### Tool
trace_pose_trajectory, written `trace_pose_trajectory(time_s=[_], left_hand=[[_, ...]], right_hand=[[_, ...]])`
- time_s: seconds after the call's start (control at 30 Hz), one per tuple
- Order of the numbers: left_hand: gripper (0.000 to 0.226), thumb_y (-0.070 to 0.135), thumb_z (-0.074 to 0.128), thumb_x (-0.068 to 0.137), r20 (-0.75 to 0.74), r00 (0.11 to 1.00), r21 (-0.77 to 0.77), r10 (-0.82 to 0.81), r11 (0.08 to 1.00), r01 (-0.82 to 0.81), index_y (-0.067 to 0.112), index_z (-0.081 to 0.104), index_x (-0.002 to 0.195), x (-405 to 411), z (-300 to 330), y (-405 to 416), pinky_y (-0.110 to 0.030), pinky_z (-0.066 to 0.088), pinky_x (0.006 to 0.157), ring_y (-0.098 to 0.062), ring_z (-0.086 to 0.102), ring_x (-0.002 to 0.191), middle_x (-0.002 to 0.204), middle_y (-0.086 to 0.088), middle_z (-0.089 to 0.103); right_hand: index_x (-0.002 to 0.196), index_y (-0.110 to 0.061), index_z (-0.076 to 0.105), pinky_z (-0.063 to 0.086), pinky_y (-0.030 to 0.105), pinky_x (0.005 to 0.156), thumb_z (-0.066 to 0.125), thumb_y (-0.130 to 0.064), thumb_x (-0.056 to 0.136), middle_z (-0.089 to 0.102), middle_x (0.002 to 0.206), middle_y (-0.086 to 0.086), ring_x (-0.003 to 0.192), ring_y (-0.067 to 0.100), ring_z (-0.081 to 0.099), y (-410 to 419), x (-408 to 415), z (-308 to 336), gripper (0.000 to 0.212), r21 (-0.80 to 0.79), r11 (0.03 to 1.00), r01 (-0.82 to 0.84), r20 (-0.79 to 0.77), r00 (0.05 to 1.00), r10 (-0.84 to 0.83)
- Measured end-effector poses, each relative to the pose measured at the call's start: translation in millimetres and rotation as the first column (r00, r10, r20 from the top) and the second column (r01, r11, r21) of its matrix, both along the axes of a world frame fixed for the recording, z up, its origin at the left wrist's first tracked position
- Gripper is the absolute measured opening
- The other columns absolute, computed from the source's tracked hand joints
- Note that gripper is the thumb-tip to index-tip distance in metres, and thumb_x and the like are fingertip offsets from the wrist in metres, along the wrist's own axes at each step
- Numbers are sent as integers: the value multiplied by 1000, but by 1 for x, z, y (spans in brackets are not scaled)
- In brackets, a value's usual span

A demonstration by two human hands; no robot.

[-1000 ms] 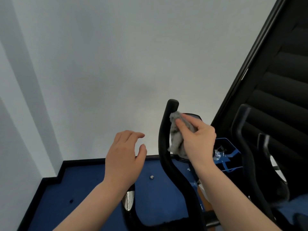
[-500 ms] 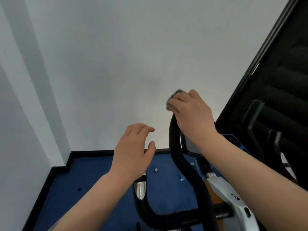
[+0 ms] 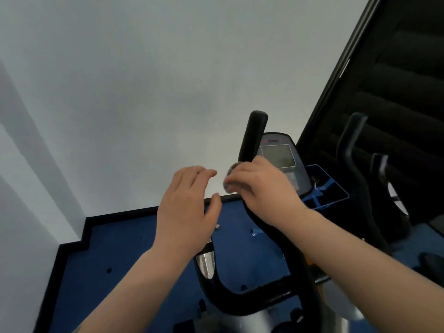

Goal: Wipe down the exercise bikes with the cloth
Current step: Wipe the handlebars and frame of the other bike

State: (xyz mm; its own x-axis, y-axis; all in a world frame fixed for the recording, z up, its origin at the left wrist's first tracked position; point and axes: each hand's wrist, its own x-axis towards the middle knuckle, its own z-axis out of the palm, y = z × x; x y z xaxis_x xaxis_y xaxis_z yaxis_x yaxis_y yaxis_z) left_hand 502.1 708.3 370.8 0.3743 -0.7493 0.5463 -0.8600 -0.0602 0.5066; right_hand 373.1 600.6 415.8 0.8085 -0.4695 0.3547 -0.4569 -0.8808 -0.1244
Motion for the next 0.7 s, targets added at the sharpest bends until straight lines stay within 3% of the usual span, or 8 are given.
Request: trace_pose_trajectory(time_s=[0.1,0.2,0.4,0.53,0.7], left_hand=[[38,22,58,84,18,999,-23,-34,999,34,16,57,122,6,-2,1,-24,39,90,-13,43,114,117,1,57],[39,19,60,84,9,999,-35,-48,998,48,15,57,122,6,-2,1,-24,39,90,-14,43,114,116,0,56],[42,19,60,85,-78,995,-21,-56,998,55,13,55,126,-3,0,1,-19,30,98,-12,37,120,124,0,51],[41,15,61,86,-149,988,-52,-49,998,42,12,55,126,-11,-2,9,-32,28,111,-16,31,136,140,-1,44],[35,13,59,88,-204,977,-112,-67,993,45,15,57,123,-57,-6,33,-36,19,117,-14,18,146,151,0,36]], right_hand=[[95,-27,74,44,21,81,66,-21,87,70,103,-17,89,6,55,2,-27,12,13,219,968,-121,-65,988,138],[97,-30,74,48,17,88,70,-24,83,71,103,-17,96,-5,61,-9,-34,39,15,445,887,-126,-181,957,227],[95,-18,76,44,25,92,69,-15,84,71,105,-8,98,2,57,-11,-23,21,13,225,958,-175,39,985,171],[96,-22,75,45,16,96,70,-16,84,68,106,-16,107,-6,58,-8,-61,4,15,396,888,-234,59,971,230],[92,-20,76,45,10,87,74,-12,80,70,102,-16,99,-6,61,6,-113,-16,14,537,811,-233,104,972,211]])
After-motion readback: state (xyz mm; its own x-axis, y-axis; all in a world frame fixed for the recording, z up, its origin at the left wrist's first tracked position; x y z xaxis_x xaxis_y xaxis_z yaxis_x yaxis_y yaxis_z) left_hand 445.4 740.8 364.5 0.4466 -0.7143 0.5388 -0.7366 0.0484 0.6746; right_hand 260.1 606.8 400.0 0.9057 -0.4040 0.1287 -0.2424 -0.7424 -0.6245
